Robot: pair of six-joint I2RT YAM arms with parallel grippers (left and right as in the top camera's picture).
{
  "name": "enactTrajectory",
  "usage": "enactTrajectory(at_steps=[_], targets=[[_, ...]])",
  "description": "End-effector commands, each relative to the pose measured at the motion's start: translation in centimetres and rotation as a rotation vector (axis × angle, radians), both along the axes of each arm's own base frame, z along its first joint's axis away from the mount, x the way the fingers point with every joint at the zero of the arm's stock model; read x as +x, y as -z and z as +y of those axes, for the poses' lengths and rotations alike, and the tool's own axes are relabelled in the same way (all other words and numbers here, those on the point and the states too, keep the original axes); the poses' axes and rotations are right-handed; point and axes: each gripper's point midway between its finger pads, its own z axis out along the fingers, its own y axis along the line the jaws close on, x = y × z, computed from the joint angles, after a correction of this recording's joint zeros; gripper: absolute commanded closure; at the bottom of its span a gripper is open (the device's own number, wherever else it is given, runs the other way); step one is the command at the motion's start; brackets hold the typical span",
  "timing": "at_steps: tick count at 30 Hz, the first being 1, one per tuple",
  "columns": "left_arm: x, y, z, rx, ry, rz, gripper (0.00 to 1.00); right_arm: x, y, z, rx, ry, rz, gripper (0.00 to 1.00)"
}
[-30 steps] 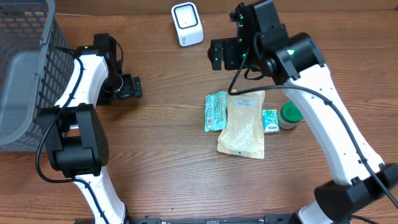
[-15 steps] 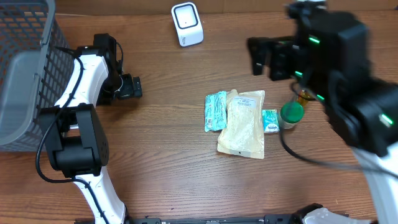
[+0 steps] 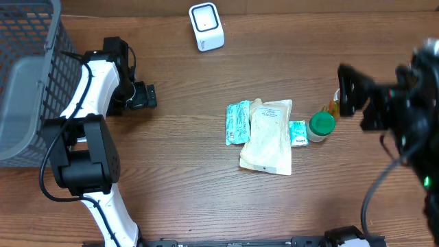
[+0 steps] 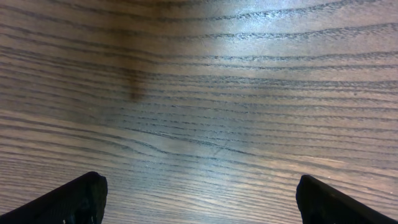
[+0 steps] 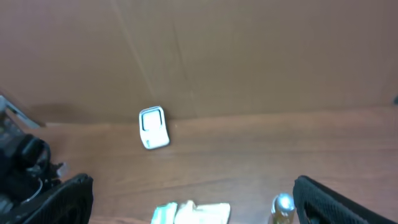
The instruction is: Scan the item barcode
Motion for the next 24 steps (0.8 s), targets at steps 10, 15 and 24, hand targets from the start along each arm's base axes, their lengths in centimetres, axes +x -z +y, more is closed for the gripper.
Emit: enactTrajectory(at_steps=[10, 15, 24], targets=[[0.4, -0.7, 0.3, 0.011, -0.018, -0.019, 0.00, -1.9, 11.4, -2.0, 0.017, 0.062, -0.110, 0.00], [0.4, -0.7, 0.3, 0.011, -0.018, -0.019, 0.00, -2.2, 15.0, -2.0, 0.034, 0.060, -0.234, 0.00], [0.4, -0.7, 0.3, 0.011, -0.018, -0.019, 0.00, -2.6, 16.0, -1.4, 0.072, 0.016, -0.504, 0.00]])
